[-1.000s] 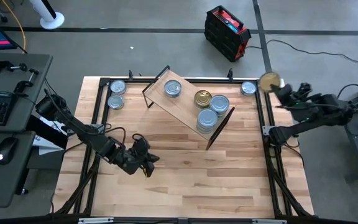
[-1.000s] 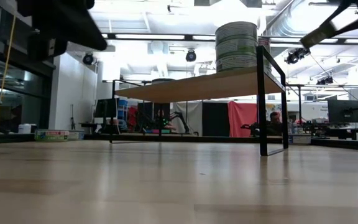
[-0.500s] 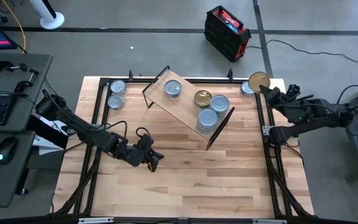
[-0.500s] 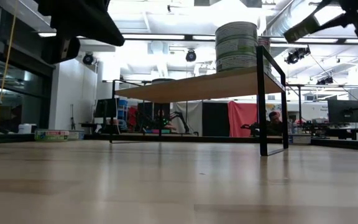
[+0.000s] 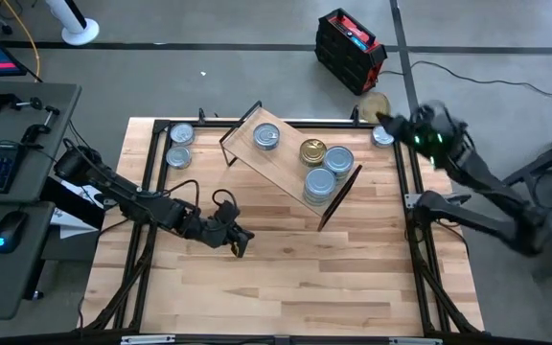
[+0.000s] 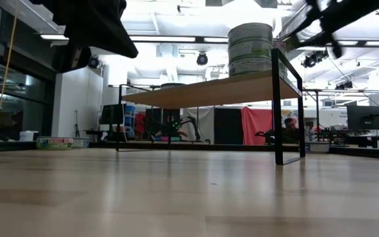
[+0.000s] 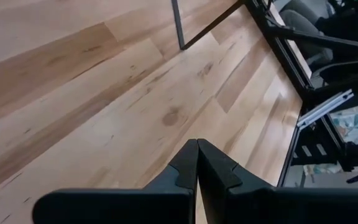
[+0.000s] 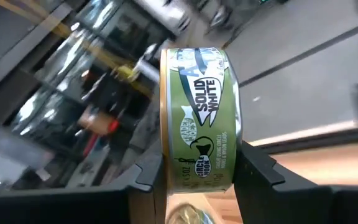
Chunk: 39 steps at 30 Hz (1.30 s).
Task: Stack canned seafood by type on shelf
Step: Stack the green tuna can on top of the other green tuna can on the shelf
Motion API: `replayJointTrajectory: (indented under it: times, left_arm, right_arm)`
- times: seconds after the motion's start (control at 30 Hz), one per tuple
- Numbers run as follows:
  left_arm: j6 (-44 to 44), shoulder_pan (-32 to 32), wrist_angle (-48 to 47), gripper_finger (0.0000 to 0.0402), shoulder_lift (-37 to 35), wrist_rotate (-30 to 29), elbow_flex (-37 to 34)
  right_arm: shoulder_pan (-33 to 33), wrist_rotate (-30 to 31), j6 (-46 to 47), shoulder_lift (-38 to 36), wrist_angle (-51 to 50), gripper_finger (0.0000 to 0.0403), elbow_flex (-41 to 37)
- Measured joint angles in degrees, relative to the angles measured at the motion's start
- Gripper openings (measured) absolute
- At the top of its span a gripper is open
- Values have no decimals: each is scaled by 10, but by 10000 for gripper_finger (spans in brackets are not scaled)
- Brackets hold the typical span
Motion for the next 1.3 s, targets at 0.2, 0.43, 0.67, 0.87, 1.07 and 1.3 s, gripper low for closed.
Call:
replayJointTrajectory:
  times: [0.2,0.43,0.67,0.87,1.07,1.3]
  left_arm:
    - [24,16,-36,1,-5,10,0]
    - [61,41,-93,1,-29,31,0]
    - [109,75,-123,1,-60,44,1]
    - [117,86,-135,1,-75,45,1]
    - [90,95,-137,1,-74,45,1]
    - [78,102,-137,1,-74,45,1]
  right_arm:
    - [-353,-383,-18,225,160,110,30]
    - [-352,-485,36,359,379,110,76]
    - [-315,-468,71,370,342,110,78]
    - [-257,-416,53,398,353,110,79]
    - [-230,-559,78,474,437,110,88]
    - [-237,-804,55,551,437,110,153]
